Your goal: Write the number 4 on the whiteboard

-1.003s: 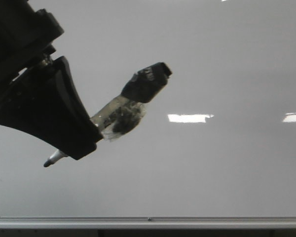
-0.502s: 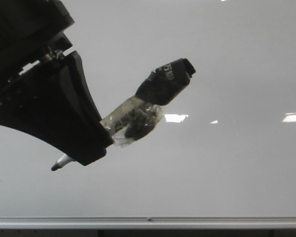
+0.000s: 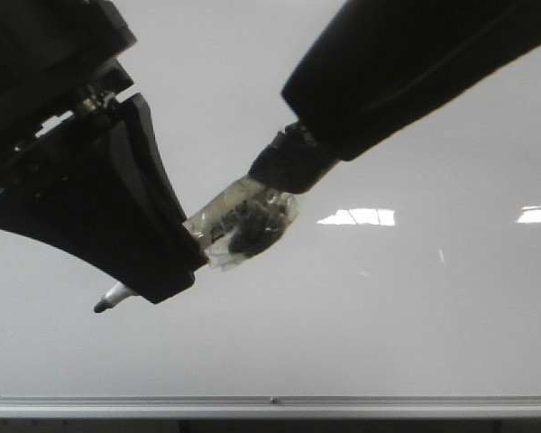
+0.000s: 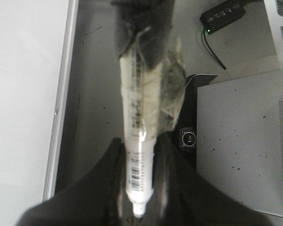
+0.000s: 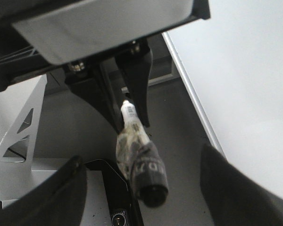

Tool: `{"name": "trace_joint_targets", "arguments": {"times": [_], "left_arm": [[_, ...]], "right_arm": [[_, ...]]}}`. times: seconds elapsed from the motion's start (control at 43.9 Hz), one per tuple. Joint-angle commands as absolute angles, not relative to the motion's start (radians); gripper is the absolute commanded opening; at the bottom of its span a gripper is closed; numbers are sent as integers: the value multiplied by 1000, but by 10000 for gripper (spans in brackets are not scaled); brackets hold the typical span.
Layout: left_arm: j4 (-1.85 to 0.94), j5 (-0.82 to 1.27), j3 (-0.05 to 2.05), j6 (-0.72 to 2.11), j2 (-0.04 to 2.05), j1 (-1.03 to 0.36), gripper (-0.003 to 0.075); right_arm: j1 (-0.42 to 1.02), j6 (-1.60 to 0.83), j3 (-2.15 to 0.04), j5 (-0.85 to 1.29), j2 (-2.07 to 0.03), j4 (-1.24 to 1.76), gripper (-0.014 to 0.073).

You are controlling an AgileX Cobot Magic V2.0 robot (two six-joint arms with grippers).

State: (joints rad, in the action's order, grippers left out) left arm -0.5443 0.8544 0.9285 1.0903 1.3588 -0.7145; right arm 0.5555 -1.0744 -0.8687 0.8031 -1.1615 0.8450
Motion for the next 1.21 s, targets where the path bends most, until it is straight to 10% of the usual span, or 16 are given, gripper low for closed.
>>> {"name": "trace_joint_targets", "arguments": {"times": [0.0,0.319,0.638,0.775,1.072,1.186], "left_arm": [[-585,838,962,1092,1327,-723,-11],[-587,832,962,1092,1327,-723,-11],[-590,832,962,1092,1327,-723,-11],[-590,816,962,1090,1327,-723,8],[-592,724,962,1070,1327,-723,631],[-592,713,962,1070,1327,-723,690]], "right_arm": [[570,-1122,-922,804,-1200,926,531],[579,-1122,-936,827,-1294,930,501],[578,-1122,-936,827,-1296,933,-81],[578,-1122,-936,826,-1295,932,-71],[511,-1083,-934,830,-1259,910,-62],[424,-1034,-928,848,-1220,870,-62]]}}
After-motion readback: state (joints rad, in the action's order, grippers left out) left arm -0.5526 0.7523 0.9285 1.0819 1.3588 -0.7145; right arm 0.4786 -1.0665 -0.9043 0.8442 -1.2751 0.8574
